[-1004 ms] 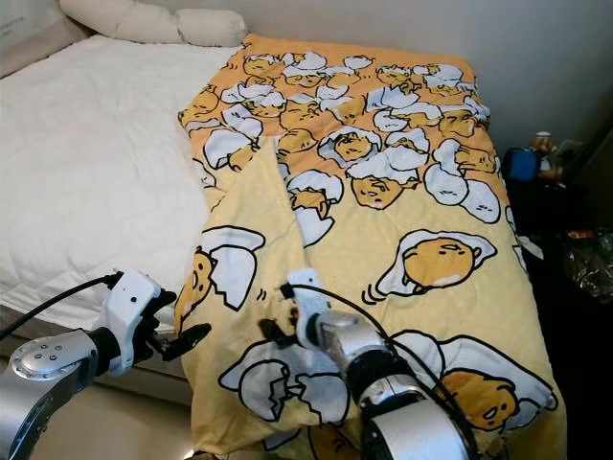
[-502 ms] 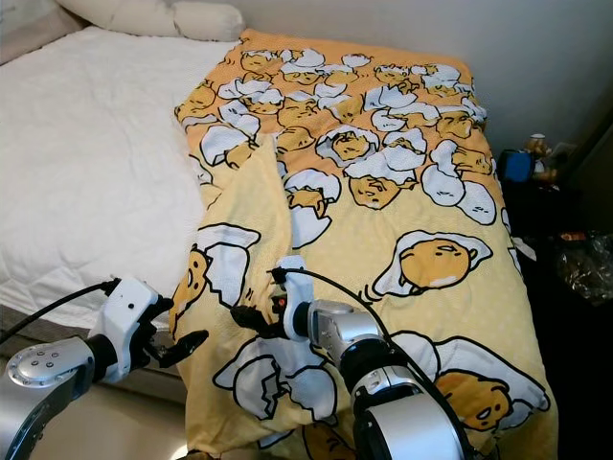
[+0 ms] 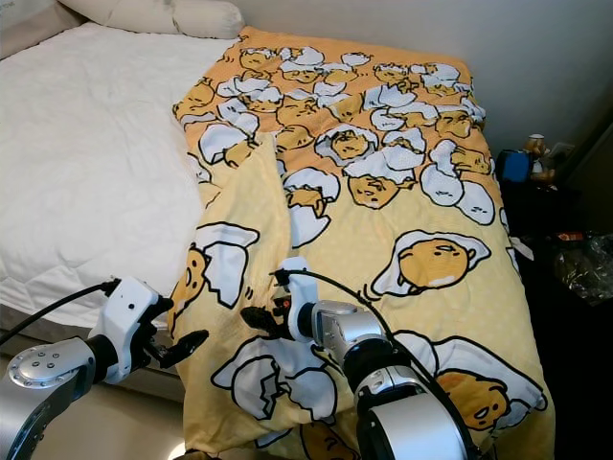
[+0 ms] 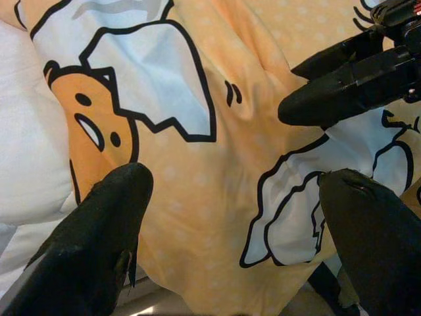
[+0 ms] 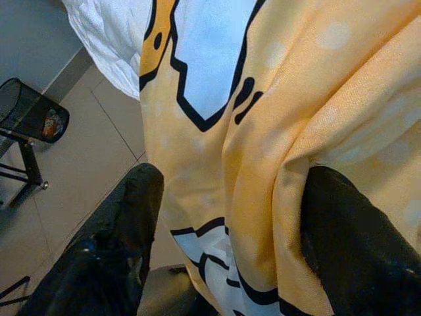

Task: Clean up the room

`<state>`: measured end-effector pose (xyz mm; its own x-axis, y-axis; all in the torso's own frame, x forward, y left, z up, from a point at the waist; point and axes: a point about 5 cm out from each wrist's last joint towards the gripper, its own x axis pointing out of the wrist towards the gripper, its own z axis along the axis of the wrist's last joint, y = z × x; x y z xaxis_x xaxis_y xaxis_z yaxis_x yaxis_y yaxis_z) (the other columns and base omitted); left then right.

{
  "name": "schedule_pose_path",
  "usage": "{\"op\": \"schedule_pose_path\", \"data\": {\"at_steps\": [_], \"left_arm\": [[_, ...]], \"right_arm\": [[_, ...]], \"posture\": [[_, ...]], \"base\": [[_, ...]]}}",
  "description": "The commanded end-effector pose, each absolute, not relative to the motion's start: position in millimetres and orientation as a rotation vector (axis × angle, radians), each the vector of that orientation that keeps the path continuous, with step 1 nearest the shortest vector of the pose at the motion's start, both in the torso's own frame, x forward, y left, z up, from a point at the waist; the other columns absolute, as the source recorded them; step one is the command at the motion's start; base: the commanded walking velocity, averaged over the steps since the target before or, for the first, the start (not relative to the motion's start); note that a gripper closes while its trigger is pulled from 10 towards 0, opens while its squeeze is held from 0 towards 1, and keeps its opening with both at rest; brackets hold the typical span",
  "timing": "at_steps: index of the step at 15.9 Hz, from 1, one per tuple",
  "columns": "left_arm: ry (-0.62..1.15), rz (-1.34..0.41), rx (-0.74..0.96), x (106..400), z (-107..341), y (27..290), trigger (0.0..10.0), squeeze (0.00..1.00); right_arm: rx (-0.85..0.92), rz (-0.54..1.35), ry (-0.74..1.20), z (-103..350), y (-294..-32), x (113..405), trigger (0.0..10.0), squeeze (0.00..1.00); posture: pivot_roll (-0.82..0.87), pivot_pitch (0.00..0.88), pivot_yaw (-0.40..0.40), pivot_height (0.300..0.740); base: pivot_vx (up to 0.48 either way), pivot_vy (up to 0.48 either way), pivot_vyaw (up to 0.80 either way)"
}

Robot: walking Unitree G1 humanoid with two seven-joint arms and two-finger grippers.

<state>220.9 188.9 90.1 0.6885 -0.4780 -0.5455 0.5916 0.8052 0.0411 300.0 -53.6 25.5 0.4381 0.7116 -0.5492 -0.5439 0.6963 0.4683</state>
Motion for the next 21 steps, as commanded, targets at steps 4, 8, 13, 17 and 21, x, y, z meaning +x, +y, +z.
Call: {"op": "schedule_pose_path", "data": {"at_steps": [4,8,13,17,21], "left_arm": [[0.54,-0.623,0.231,221,91,185,10.0,1.0],[0.532,-0.641,0.231,223,92,180,10.0,1.0],[0.525,-0.651,0.23,225,92,175,10.0,1.0],[0.526,-0.657,0.23,226,92,175,10.0,1.0],[0.557,-0.726,0.203,220,90,171,10.0,1.0]], "right_arm": [[0.255,0.779,0.779,28,-55,302,0.0,0.0],[0.255,0.783,0.782,27,-54,301,0.0,0.0],[0.249,0.783,0.785,27,-56,302,0.0,0.0],[0.244,0.772,0.782,28,-56,302,0.0,0.0],[0.285,0.753,0.77,31,-56,305,0.0,0.0]], "posture": [[-0.07,0.0,-0.024,0.74],[-0.08,0.0,-0.031,0.74],[-0.08,0.0,-0.031,0.74],[-0.08,0.0,-0.027,0.74],[-0.08,0.0,-0.025,0.74]], "base": [[0.0,0.0,0.0],[0.0,0.0,0.0],[0.0,0.0,0.0],[0.0,0.0,0.0],[0.0,0.0,0.0]]}}
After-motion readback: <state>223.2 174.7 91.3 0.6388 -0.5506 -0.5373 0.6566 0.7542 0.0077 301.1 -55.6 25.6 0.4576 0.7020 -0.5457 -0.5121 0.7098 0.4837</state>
